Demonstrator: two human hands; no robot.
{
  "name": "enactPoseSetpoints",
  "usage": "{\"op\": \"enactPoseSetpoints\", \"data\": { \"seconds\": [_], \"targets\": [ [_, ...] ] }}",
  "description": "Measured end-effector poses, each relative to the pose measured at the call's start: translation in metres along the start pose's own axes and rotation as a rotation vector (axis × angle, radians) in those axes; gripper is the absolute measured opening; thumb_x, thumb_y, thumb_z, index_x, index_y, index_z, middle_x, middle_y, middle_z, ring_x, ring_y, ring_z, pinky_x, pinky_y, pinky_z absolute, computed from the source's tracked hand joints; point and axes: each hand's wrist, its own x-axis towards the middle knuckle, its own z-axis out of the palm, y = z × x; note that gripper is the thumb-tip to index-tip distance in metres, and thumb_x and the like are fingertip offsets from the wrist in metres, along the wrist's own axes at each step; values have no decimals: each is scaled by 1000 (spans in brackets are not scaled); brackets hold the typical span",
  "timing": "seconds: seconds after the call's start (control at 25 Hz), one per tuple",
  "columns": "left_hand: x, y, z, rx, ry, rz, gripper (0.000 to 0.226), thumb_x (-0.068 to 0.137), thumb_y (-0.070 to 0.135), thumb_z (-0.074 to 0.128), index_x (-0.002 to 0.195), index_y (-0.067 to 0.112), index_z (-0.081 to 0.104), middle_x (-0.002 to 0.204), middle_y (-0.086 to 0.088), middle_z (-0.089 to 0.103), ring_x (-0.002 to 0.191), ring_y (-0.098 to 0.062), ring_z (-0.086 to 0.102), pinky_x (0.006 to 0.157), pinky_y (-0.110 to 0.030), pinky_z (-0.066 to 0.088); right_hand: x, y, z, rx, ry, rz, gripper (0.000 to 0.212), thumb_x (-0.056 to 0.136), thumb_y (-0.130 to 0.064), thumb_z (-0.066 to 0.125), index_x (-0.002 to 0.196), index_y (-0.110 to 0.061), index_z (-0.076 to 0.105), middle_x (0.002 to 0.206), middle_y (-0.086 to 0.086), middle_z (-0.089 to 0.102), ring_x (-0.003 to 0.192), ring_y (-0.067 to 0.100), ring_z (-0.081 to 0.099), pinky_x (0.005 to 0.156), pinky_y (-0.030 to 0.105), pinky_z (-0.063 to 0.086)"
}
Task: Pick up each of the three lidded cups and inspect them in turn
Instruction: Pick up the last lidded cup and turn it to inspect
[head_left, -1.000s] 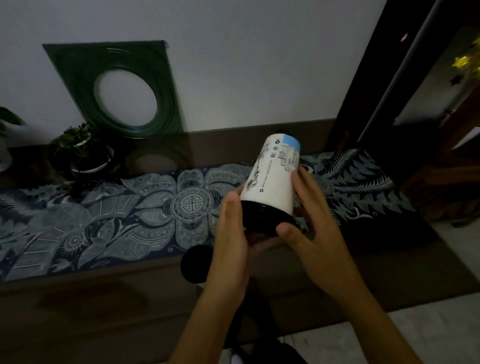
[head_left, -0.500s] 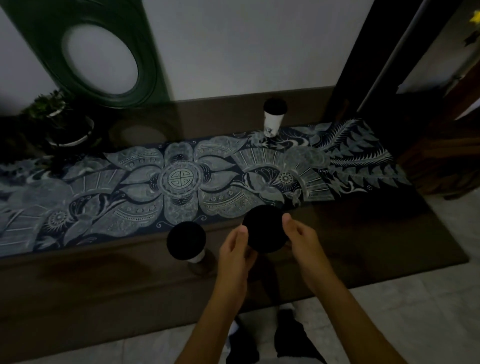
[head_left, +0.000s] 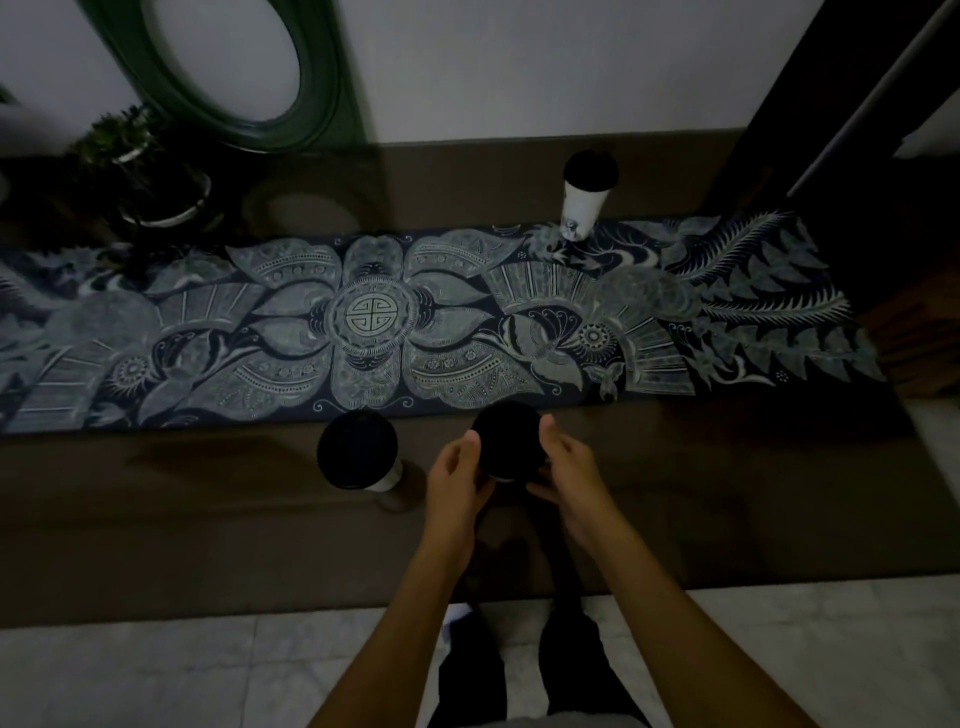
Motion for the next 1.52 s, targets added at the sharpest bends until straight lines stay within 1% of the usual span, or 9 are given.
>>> {"op": "enactPoseSetpoints", "data": {
  "seconds": [0.24,0.36,0.44,0.56,0.72,0.92,1.04,1.28,1.52],
  "targets": [
    [3,-3,2,43,26,51,26,101,36,54,107,15,68,109,-10,73,106,-24,70,92,-38,57,4,0,-1,-53,-13,0,44,96,-55,42,115,-20,59,122,8,64,114,24,60,93,44,52],
    [2,-1,3,102,65,150,49,92,52,60,121,14,64,124,-14,70,117,-28,66,103,-47,52,-1,-4,-4,-72,-3,-99,41,98,-53,38,118,-23,58,118,0,64,119,24,58,94,38,50],
    [-2,12,6,295,124,299,52,95,46,60,136,15,55,143,-12,57,130,-22,54,111,-41,43,1,-9,-15,-276,43,-278,46,95,-55,39,125,-23,55,127,1,61,129,25,52,99,33,46],
    [-5,41,15,691,203,613,62,96,46,58,150,21,40,161,-7,31,149,-20,26,118,-36,26,9,-31,-43,-781,196,-533,72,93,-62,41,152,-23,26,162,4,24,149,24,20,118,48,22],
    [4,75,39,1005,276,886,74,90,64,50,153,31,33,167,-7,18,155,-27,14,119,-50,26,17,-80,-80,-1013,322,-753,88,86,-71,39,155,-25,9,166,0,3,152,20,-1,120,48,2],
    [21,110,110,1127,328,1030,78,88,65,52,154,28,33,168,-9,19,155,-31,12,120,-57,24,50,-139,-138,-995,329,-804,98,82,-73,47,156,-26,2,166,-2,-3,152,21,-8,121,49,0],
    [38,130,150,1153,340,1080,78,87,67,49,153,27,36,167,-11,23,154,-33,16,118,-57,25,78,-163,-167,-907,308,-797,97,83,-68,55,155,-29,4,166,-4,0,153,18,-1,121,53,8],
    [112,160,213,1211,238,1035,78,89,64,54,154,28,31,167,-12,20,154,-33,14,120,-57,25,150,-197,-176,-582,127,-630,99,81,-60,66,154,-34,6,166,-5,6,151,20,12,118,55,25],
    [204,179,260,1246,148,948,72,91,51,63,153,29,33,168,-13,18,153,-34,18,117,-59,30,238,-220,-159,-439,62,-535,101,81,-40,76,155,-26,9,165,2,15,149,24,21,116,50,31]
  ]
}}
